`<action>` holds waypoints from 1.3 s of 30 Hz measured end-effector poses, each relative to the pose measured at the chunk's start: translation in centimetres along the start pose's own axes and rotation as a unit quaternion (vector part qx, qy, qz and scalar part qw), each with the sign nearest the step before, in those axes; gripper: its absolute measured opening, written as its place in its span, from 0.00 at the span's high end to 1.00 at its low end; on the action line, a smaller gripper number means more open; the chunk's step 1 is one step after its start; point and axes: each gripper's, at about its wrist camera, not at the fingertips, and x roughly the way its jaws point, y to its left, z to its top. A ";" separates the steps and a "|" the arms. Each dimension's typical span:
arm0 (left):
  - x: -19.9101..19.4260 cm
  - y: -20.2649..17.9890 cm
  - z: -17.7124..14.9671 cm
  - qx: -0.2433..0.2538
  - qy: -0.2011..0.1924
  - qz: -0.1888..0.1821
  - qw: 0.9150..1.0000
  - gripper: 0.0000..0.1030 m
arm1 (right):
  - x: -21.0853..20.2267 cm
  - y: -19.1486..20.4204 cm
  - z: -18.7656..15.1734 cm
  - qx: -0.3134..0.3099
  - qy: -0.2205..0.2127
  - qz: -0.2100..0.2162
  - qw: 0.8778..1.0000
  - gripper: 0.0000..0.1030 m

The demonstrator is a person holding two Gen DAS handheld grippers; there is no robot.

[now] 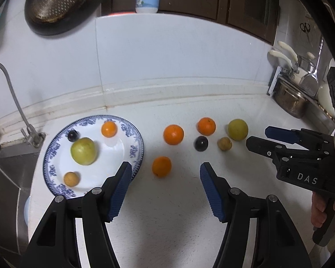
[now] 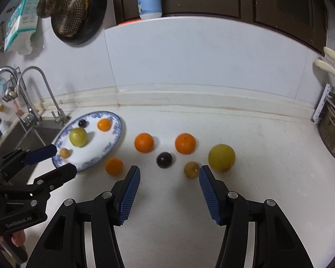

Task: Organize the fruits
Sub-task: 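Withdraw both open tools from the plate toward the remaining fruits, then grasp an orange with the left tool while the right tool grasps the brown kiwi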

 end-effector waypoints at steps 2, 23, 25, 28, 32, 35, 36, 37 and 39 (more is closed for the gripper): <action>0.6 -0.1 -0.2 0.002 0.002 -0.005 1.000 0.40 | 0.5 -0.4 -0.3 0.003 0.006 -0.002 1.000 0.46; 8.1 0.2 -0.9 0.004 0.061 0.002 0.998 0.58 | 7.2 -2.8 -1.1 0.021 0.064 -0.003 0.998 0.46; 8.2 0.4 -0.7 0.004 0.062 0.004 0.998 0.58 | 7.8 -3.1 -1.0 0.021 0.069 0.001 0.997 0.46; 8.5 0.5 -0.5 0.007 0.064 0.013 0.998 0.58 | 8.8 -3.3 -0.7 0.022 0.077 0.002 0.997 0.49; 9.3 0.5 -0.2 0.018 0.070 0.030 0.997 0.58 | 9.6 -3.4 -0.5 0.024 0.080 0.001 0.996 0.50; 9.7 0.6 -0.1 0.021 0.074 0.038 0.996 0.59 | 10.1 -3.5 -0.3 0.024 0.083 0.001 0.996 0.53; 9.8 0.6 -0.1 0.022 0.076 0.044 0.996 0.61 | 10.2 -3.5 -0.3 0.024 0.083 0.001 0.996 0.55; 9.9 0.6 -0.1 0.024 0.076 0.047 0.996 0.62 | 10.3 -3.5 -0.2 0.024 0.085 0.002 0.996 0.56; 10.1 0.7 -0.1 0.026 0.076 0.050 0.996 0.63 | 10.6 -3.6 -0.1 0.023 0.087 0.002 0.996 0.60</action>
